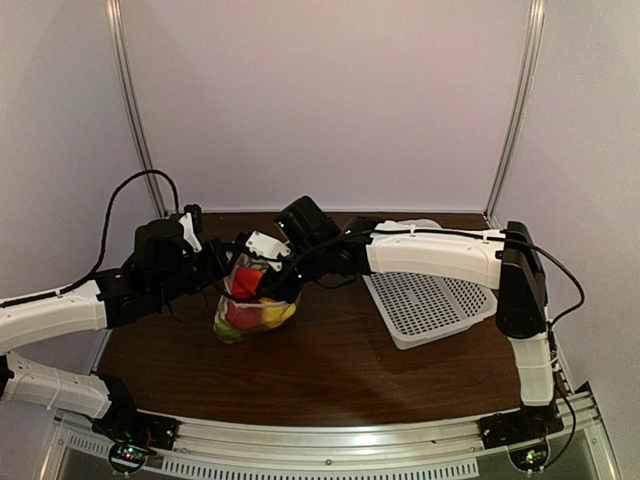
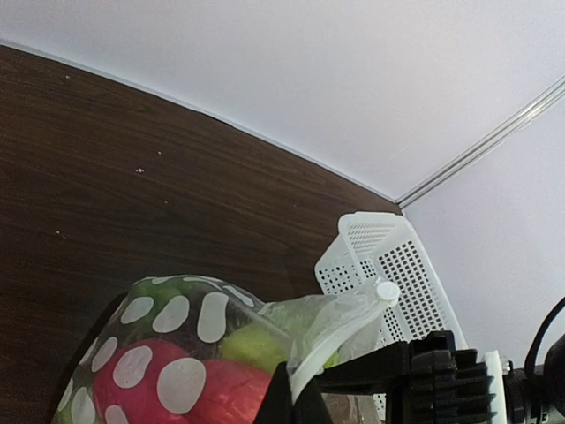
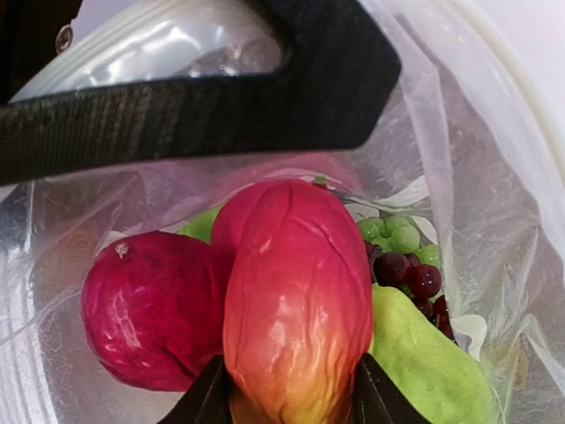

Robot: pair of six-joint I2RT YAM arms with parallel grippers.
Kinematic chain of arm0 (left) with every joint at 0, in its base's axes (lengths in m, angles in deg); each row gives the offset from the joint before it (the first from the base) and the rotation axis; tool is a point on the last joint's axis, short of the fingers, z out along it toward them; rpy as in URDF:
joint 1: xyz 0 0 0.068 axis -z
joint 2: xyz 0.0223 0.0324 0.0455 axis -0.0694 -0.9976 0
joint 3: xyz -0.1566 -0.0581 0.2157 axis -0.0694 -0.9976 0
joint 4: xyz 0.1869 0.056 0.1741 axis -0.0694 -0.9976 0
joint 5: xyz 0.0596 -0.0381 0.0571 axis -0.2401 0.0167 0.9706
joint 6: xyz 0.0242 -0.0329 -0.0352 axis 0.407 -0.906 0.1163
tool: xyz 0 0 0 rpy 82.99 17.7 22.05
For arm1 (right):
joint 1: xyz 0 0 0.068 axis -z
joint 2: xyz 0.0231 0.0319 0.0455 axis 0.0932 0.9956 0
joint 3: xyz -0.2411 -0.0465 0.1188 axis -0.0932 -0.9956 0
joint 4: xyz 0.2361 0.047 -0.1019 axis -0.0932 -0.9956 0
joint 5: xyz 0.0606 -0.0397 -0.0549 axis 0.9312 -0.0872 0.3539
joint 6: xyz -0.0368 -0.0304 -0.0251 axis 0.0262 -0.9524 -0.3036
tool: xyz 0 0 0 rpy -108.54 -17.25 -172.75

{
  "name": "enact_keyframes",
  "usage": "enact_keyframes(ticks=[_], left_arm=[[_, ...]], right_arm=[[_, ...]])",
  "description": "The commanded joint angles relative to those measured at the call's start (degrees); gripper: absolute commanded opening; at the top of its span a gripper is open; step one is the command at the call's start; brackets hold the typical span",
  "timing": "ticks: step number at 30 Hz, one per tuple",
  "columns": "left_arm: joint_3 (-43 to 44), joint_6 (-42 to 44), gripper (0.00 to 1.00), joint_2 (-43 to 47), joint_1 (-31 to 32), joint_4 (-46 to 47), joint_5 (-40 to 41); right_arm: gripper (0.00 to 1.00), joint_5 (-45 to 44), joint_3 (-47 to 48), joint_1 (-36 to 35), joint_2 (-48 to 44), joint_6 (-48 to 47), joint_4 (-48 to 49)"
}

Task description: Open the zip-top bag and remove the fake food

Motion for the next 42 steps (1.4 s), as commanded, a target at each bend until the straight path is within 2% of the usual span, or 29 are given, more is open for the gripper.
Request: enact_keyframes(ticks=[1,8,18,25,28,31,34,42], left_arm=[[-0.5,1.3,0.0,1.2,-0.6,3.0,1.7],[0.2,4.8,0.0,0.5,-1.4,2.6,3.3],[3.4,7.8,0.0,-2.8,-2.2,0.8,3.4],[4.7,10.0,0.0,-4.2,-2.2,-0.8,4.0],[5.9,12.7,0.0,-3.9,-2.2,-0.4,3.0],[7.2,15.0,0.0,-3.5,-2.2,0.0,2.5],[8.1,15.8,0.0,-3.9,-2.3,0.1,2.4],[9.3,14.5,0.0,-4.4,-2.2,-1.5,-0.5]], right_arm=[[0.36,1.2,-1.6,0.9,-4.7,-1.5,-2.0],[0.3,9.9,-0.1,4.1,-8.7,0.5,-6.0],[0.3,24.4,-3.3,12.4,-16.4,2.5,-7.3],[0.31,24.3,-13.4,24.6,-23.4,5.4,-3.8],[0.33,17.4,-18.6,29.8,-25.3,6.8,-2.7],[0.36,14.4,-23.4,33.8,-25.0,9.0,-2.1],[0.36,16.4,-26.1,37.2,-22.4,12.8,-2.3],[0.37,19.1,-27.9,39.2,-17.5,16.4,-1.1]])
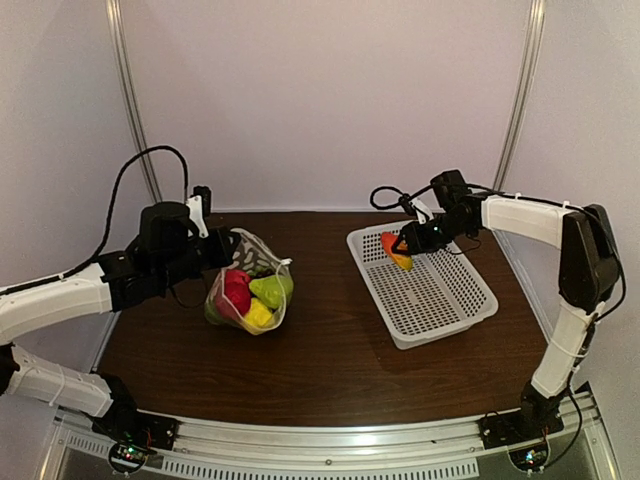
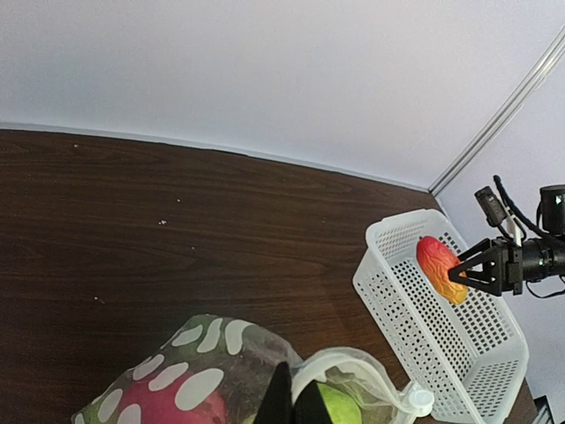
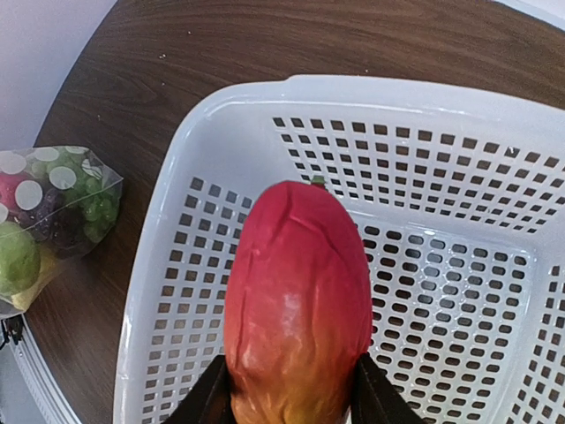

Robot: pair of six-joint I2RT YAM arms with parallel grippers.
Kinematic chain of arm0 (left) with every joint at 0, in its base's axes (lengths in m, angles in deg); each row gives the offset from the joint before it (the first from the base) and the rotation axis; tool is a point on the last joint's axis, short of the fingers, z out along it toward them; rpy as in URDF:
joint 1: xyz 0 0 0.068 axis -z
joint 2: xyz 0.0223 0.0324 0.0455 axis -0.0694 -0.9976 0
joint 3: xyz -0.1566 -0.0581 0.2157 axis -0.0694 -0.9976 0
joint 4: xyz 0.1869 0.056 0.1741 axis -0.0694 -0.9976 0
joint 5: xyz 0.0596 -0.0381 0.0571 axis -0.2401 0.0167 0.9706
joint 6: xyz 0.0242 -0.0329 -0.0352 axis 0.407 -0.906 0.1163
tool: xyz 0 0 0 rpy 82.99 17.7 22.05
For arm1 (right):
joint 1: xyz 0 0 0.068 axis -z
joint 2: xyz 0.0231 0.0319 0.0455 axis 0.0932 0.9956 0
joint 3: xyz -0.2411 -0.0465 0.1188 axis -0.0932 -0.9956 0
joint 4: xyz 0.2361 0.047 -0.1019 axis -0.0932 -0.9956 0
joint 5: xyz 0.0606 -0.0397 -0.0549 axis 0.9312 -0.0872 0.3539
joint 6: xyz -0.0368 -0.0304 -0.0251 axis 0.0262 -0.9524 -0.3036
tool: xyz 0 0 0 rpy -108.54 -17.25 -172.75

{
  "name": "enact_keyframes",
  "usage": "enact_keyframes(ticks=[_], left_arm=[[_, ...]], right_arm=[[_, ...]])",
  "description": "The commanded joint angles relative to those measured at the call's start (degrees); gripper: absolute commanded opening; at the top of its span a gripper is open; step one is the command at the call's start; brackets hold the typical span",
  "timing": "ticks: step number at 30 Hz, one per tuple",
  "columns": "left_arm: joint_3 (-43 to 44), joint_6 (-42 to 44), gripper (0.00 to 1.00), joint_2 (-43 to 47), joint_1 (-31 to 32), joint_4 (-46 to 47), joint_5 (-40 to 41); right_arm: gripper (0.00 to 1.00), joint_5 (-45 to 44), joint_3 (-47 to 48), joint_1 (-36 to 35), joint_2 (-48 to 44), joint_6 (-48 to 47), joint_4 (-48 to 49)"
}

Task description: Open the zip-top bag and remove the fake food

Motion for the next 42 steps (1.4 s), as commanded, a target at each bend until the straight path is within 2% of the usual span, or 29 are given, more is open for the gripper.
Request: enact_keyframes(ticks=[1,10,16,20,24,30,36,42], left_arm=[[2.3,0.0,0.0,0.0,-0.4,2.1,-2.0],[1.6,-2.2,0.0,-0.7,-0.4,3.4,-5.3],[1.7,-1.9,0.0,-1.1,-0.4,3.6,-7.3],[1.0,-1.7,0.0,-1.0,-0.4,3.8,-7.0],[1.4,-0.9,0.0,-1.2,-0.4,3.3,-7.8],[2.0,1.4,0.0,-1.3,-0.4,2.5,-8.1],[2.2,3.3,0.0,-2.2,-0.4,3.2,-9.3],[2.3,0.9,0.0,-2.8,-0.4,4.0,-10.4]], right_arm=[[0.37,1.4,-0.7,0.0,1.7,3.4,1.8],[0.41,2.8,2.5,0.1,10.5,5.0,1.3],[0.67,2.5,3.5,0.0,9.8,3.2,-0.8],[0.74,1.5,3.3,0.0,6.5,1.4,-2.0],[0.72,2.2,4.1,0.0,2.3,-2.2,-3.2],[0.65,8.2,9.3,-3.0,-1.3,-11.3,-4.3],[0.57,8.9,17.4,-13.3,-2.6,-18.2,-6.3],[0.46,1.3,19.0,-26.6,-2.0,-26.9,-5.9]])
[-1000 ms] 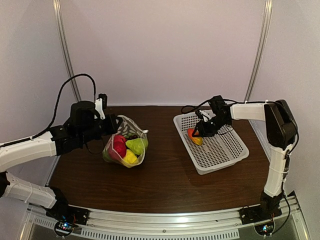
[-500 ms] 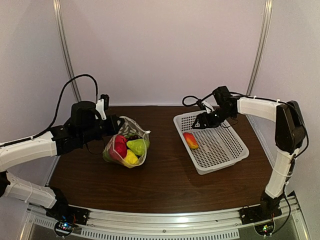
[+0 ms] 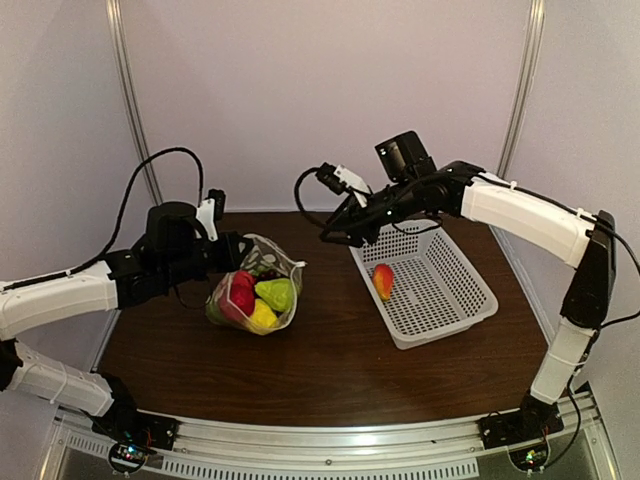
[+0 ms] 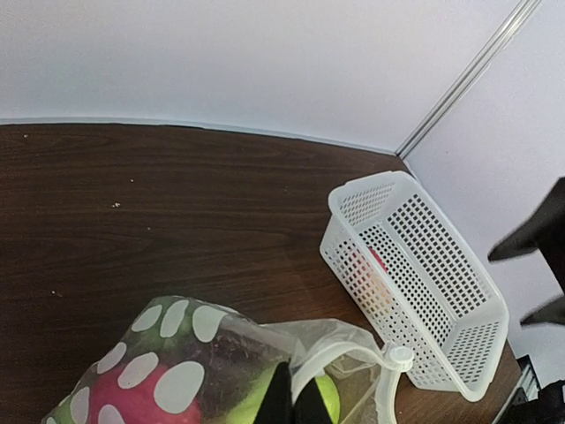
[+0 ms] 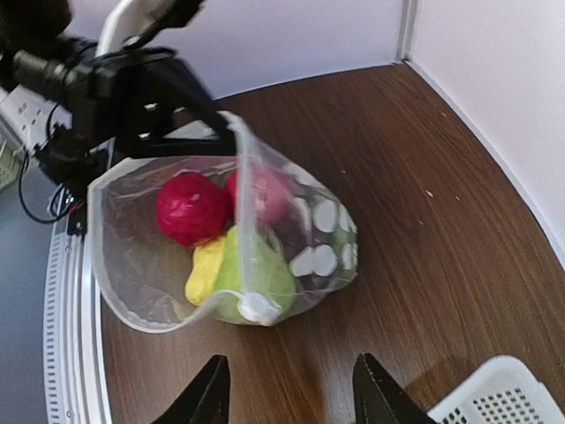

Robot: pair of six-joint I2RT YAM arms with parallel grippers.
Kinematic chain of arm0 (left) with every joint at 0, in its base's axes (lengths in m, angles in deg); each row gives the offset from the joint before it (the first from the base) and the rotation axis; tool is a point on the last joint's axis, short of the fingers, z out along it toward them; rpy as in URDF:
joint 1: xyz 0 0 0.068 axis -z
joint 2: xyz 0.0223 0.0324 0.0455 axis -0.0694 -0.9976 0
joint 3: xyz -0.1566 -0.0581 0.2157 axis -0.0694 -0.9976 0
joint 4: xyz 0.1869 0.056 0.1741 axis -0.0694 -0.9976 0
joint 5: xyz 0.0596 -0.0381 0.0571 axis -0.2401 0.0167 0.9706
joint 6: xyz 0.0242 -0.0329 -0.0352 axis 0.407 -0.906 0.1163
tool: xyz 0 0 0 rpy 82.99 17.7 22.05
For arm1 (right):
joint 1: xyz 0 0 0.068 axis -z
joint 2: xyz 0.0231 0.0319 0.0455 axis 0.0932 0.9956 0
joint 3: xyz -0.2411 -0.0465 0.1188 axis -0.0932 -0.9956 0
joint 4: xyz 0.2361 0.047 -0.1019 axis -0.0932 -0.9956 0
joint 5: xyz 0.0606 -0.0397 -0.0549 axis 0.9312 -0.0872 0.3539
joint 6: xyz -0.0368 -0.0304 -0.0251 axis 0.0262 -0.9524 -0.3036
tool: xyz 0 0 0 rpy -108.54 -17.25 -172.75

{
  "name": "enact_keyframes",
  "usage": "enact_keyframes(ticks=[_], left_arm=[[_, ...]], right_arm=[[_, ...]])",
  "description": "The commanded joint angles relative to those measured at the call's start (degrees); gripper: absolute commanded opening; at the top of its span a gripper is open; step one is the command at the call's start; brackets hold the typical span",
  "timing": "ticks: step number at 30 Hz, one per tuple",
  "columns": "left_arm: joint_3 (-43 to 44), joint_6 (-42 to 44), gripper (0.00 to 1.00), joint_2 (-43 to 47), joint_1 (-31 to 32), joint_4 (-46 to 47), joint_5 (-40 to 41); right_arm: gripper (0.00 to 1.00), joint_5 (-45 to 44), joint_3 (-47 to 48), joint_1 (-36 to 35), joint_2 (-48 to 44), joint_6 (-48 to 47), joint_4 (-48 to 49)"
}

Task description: Open the zip-top bag and remove the fake food

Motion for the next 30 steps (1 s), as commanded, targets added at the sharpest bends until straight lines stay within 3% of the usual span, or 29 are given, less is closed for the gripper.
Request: enact_keyframes(ticks=[1,6,9,24,30], left_arm=[[1.8,-1.0,0.0,-0.7,-0.4,4.2,-2.3],[5.3,-2.3,0.0,-2.0,-0.3,8.1,-14.7],[7.9,-2.2,0.0,-2.2,0.4,8.3,-18.8],[6.6,-1.6,0.0,-7.8,-0.4,2.1,-13.4],[6.2,-1.9,0.0,-10.4,-1.7,4.3,-15.2]], right_arm=[[0.43,-4.1,3.2,-7.5,1.2,-8.4,-2.9],[0.41,3.6,8.8,-9.4,3.2,-8.0,-6.4],[0.4,3.7,11.7,-9.8,3.1,-7.7,-8.0],[0.39,-1.4,9.0,-13.7,5.1,-14.0,-10.5],[0.51,-3.9,8.6,-16.6,7.2,-21.4,-13.7]])
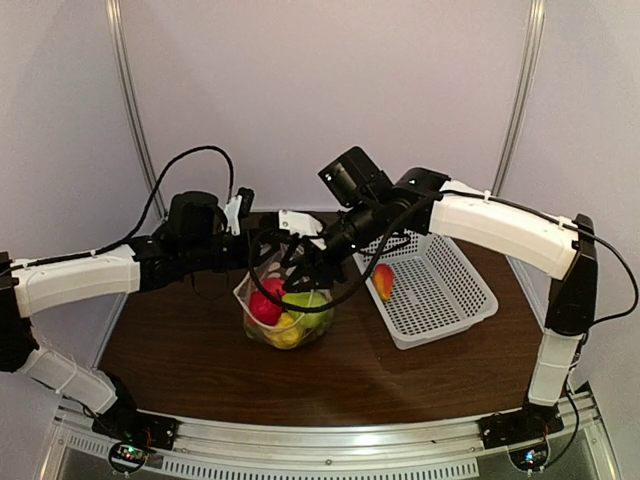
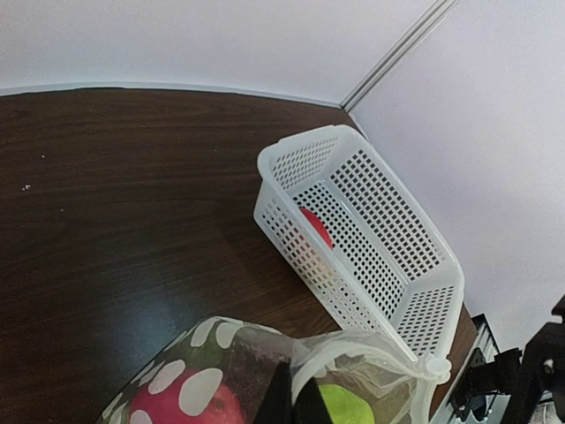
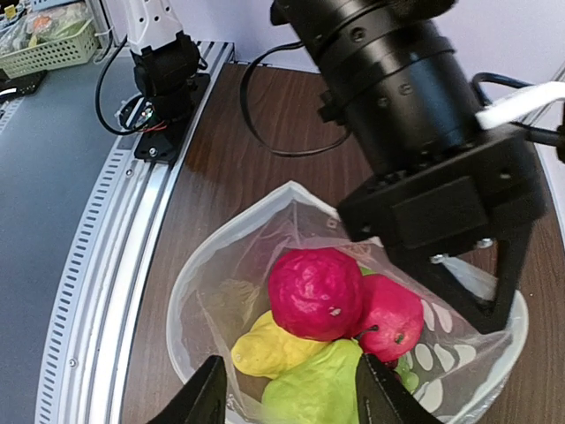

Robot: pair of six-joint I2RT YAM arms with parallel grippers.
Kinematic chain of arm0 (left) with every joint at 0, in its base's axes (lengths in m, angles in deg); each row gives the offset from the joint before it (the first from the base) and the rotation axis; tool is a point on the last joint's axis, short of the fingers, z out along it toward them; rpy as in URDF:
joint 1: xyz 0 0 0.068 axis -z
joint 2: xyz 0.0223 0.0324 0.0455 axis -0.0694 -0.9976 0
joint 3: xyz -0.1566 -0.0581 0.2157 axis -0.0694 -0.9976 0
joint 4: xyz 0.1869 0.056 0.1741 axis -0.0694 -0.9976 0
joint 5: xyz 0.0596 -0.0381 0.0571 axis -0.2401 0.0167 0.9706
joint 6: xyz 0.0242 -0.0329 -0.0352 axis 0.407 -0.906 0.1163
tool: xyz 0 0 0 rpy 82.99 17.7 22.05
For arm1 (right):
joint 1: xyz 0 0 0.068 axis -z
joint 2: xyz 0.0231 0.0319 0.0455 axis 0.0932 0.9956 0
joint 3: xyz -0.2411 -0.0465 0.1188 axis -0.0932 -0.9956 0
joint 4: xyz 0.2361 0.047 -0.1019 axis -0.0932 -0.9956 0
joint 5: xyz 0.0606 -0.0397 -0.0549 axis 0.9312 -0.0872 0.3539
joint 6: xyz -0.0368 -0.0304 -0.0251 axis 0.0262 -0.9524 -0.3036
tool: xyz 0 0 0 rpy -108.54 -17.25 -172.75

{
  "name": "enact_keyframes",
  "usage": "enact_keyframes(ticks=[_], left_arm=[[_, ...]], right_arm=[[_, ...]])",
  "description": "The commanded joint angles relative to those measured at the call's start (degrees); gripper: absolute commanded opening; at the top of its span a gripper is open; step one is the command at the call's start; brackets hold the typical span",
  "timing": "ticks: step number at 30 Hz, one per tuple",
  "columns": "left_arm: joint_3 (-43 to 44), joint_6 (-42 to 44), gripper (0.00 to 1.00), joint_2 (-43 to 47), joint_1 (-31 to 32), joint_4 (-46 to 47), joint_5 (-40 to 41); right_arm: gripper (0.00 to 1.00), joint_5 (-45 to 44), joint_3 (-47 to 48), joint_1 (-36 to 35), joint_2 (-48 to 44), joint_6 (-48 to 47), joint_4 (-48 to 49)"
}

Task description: Open the zip-top bag and remove the fake food

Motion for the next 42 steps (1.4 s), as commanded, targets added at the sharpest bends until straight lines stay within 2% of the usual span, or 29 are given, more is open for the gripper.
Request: enact_keyframes(ticks=[1,5,10,13,22,32,34,39,42], left_arm=[[-0.6,-0.5,0.0,-1.4,-1.5,4.3,-1.2],[-0.5,-0.4,0.0,-2.4,-2.7,5.0,-2.9],[-0.3,-0.4,0.0,-2.6,-3.0,4.9,-3.8],[-0.3,-0.3,0.0,-2.7,-3.0,5.0,-4.7],[-0.6,-0.7,0.0,-2.9,-3.0,5.2,-6.2],[-1.8,-1.1,0.0,-1.7,-3.0,5.3,-5.9],[-2.1,-1.2,0.0,-1.4,-3.0,5.5,-5.8],[-2.3,-0.7,0.0,-0.9,-3.0,4.8,-4.7],[-2.1,0.0,0.0,-0.7,-3.0,4.7,-4.3]], right_arm=[[0.53,-5.2,-1.2,-2.4,2.4,-7.3,-3.4],[0.54,-13.1,-0.9,-3.8,4.5,-8.0,-0.5],[0.52,-16.5,2.7,-4.2,8.8,-7.0,1.2],[0.64,-17.4,2.9,-4.2,10.7,-5.0,3.6],[0.78,-17.2,-0.6,-4.8,12.4,-2.9,9.1],[0.84,-15.7,-1.6,-5.0,14.6,-0.2,10.8],[0.81,-15.7,-1.8,-5.0,14.6,0.5,11.1],[0.6,-15.5,-1.6,-5.1,12.3,0.7,10.0],[0.56,-16.4,-2.0,-5.0,9.2,0.1,8.2]])
